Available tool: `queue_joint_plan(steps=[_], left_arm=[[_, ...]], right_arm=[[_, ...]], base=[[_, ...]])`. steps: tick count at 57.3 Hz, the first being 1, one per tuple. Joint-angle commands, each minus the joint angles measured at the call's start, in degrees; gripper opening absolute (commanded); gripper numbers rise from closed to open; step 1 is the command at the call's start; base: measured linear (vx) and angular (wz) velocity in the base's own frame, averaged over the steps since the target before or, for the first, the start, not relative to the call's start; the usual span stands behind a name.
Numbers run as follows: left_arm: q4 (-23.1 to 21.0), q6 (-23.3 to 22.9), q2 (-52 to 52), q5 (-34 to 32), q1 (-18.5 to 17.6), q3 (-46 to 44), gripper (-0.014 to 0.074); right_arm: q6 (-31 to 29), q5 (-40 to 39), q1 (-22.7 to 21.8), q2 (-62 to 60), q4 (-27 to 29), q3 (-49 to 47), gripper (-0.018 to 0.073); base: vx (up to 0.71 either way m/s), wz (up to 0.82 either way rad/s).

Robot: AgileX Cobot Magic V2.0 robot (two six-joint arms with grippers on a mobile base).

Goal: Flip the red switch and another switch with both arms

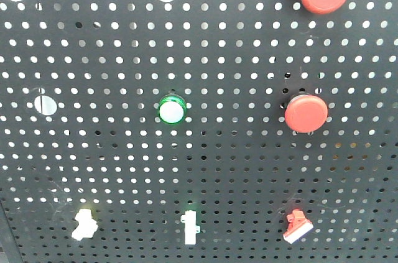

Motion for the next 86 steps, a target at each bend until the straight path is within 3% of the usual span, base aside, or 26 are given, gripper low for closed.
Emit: queue_joint_plan(steps=[1, 16, 19, 23, 30, 34, 42, 52, 86], left_arm=[[0.0, 0.1, -1.1, -4.4, 0.1, 1.1, 0.0003], [0.0, 0.1, -1.1, -4.4, 0.1, 1.1, 0.0003], [0.0, 0.1, -1.1, -4.4, 0.1, 1.1, 0.0003], [0.0, 0.1, -1.1, -4.4, 0.1, 1.1, 0.0003], [0.0, 0.1, -1.1, -4.4, 0.1, 1.1, 0.0003], [0.0, 0.1, -1.1, -4.4, 0.1, 1.1, 0.0003], [0.0, 0.1, -1.1, -4.4, 0.1, 1.1, 0.0003], [0.0, 0.1, -1.0, -4.4, 0.1, 1.1, 0.0003], [0.0, 0.1, -1.0, -4.4, 0.1, 1.1, 0.0003]], right_arm=[[-0.1, -4.0, -0.3, 0.6, 0.7, -1.5, -0.0006], [-0.1, -4.0, -0.3, 0.6, 0.4, -1.5, -0.0006], [-0.1, -4.1, -0.3, 0.5, -2.2, -1.5, -0.0006], [1.0, -6.0, -0.6, -0.1, -10.5, -0.5, -0.0006], [10.6, -16.1, -4.7, -4.5, -22.6, 8.3, -0.0006], [15.4, -23.7, -7.9, -8.3, -25.9, 15.4, -0.0006], [21.8, -32.7, -14.7, -16.2, -24.5, 27.8, -0.0006], [28.6, -31.1, -19.6, -21.9, -24.5, 33.9, -0.0006], [28.1, -28.4, -20.3, -21.5, -24.7, 33.8, -0.0006]], base=[[0.00, 0.00], [0.00, 0.00], [0.00, 0.00], [0.00, 0.00], [0.00, 0.00], [0.00, 0.00], [0.00, 0.00], [0.00, 0.00], [0.00, 0.00]])
